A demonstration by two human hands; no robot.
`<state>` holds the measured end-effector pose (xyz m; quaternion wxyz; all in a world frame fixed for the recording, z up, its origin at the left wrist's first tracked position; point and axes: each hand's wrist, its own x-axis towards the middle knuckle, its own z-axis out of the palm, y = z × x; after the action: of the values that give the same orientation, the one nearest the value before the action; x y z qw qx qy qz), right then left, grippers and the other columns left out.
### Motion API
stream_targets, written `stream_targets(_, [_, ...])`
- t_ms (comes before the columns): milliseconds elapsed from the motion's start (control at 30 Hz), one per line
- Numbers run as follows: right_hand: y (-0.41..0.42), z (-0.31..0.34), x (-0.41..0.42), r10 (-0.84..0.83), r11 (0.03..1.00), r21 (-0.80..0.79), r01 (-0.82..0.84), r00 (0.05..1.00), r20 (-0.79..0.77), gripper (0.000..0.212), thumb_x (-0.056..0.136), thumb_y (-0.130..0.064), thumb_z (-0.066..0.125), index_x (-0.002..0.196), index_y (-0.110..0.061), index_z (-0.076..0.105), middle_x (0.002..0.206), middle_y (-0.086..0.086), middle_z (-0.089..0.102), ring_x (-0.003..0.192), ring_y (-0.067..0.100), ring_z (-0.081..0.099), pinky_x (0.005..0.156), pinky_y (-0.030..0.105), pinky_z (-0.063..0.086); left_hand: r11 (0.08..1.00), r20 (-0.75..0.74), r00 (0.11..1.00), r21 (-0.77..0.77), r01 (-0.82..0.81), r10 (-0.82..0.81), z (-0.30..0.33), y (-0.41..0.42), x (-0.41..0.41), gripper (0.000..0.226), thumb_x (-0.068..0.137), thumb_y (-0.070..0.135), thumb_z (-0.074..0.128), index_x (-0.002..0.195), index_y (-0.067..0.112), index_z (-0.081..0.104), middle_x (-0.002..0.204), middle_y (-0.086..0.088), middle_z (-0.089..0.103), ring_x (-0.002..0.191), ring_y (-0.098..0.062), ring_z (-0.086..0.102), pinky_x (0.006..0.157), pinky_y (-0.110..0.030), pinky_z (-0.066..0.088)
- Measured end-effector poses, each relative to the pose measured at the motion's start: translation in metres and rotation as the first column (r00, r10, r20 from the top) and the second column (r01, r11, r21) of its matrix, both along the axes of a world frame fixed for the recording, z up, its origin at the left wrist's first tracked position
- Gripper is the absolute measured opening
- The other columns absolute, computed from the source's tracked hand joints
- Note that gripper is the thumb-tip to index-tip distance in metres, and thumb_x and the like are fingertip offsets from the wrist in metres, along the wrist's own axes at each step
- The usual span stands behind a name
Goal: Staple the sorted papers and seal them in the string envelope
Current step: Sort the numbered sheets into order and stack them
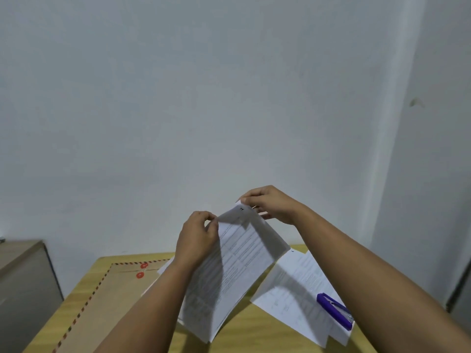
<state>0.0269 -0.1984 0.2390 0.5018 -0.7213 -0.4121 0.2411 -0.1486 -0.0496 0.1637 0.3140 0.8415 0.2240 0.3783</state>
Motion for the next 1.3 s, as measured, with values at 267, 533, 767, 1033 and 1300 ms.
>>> stream_targets(267, [-0.003,-0.018,-0.009,0.025,0.998,0.059,-0.023,0.999,-0.037,0.035,0.090,-0.050,0.077,0.113,-0.024,0.079,0.109,-0.003,0.080,0.100,0.017,0.075,0.085,0.032,0.057,0.999,-0.027,1.000,-0.050,-0.005,0.004,0.000,-0.004,0.002,0.019,0.098,0.024,0.058,0.083,0.025,0.068,0.084,0.011,0.071,0.083,-0.011,0.065,0.075,-0.036,0.054])
stream_targets(533, [0.007,-0.082,0.004,-0.028,0.995,0.094,0.034,0.998,-0.061,0.022,0.091,-0.005,0.074,0.112,-0.006,0.075,0.109,0.017,0.079,0.097,0.027,0.077,0.094,0.042,0.060,0.994,-0.097,0.992,0.082,-0.074,0.082,-0.023,0.005,0.010,0.014,0.094,0.025,0.059,0.108,0.028,0.060,0.077,0.010,0.065,0.083,-0.019,0.062,0.079,-0.042,0.051])
stream_targets(767, [0.019,-0.135,0.026,-0.087,0.995,0.027,0.093,0.983,-0.164,0.030,0.089,-0.015,0.075,0.118,-0.020,0.075,0.099,0.005,0.080,0.092,0.025,0.077,0.088,0.035,0.061,0.984,-0.251,0.968,0.180,0.012,0.034,-0.059,0.020,0.037,0.029,0.099,0.026,0.054,0.128,0.029,0.058,0.100,0.006,0.072,0.095,-0.020,0.066,0.077,-0.038,0.054])
stream_targets(1033, [-0.030,-0.190,0.149,-0.361,0.827,-0.361,0.431,0.899,0.247,0.044,0.090,-0.017,0.074,0.133,-0.020,0.066,0.117,0.007,0.072,0.093,0.021,0.069,0.082,0.026,0.055,0.993,-0.355,0.935,0.113,0.033,0.009,-0.131,0.040,0.080,0.027,0.099,0.017,0.053,0.124,0.023,0.061,0.104,0.002,0.072,0.093,-0.023,0.067,0.064,-0.034,0.048])
stream_targets(1300, [-0.070,-0.231,0.244,-0.165,0.495,-0.755,0.430,0.900,0.404,0.097,0.044,-0.064,0.083,0.128,-0.029,0.052,0.146,0.004,0.057,0.124,0.029,0.059,0.103,0.040,0.052,0.998,-0.382,0.924,0.031,0.046,-0.030,-0.173,0.055,0.109,0.022,0.097,0.012,0.053,0.113,0.024,0.064,0.093,0.003,0.073,0.087,-0.026,0.066,0.065,-0.037,0.049])
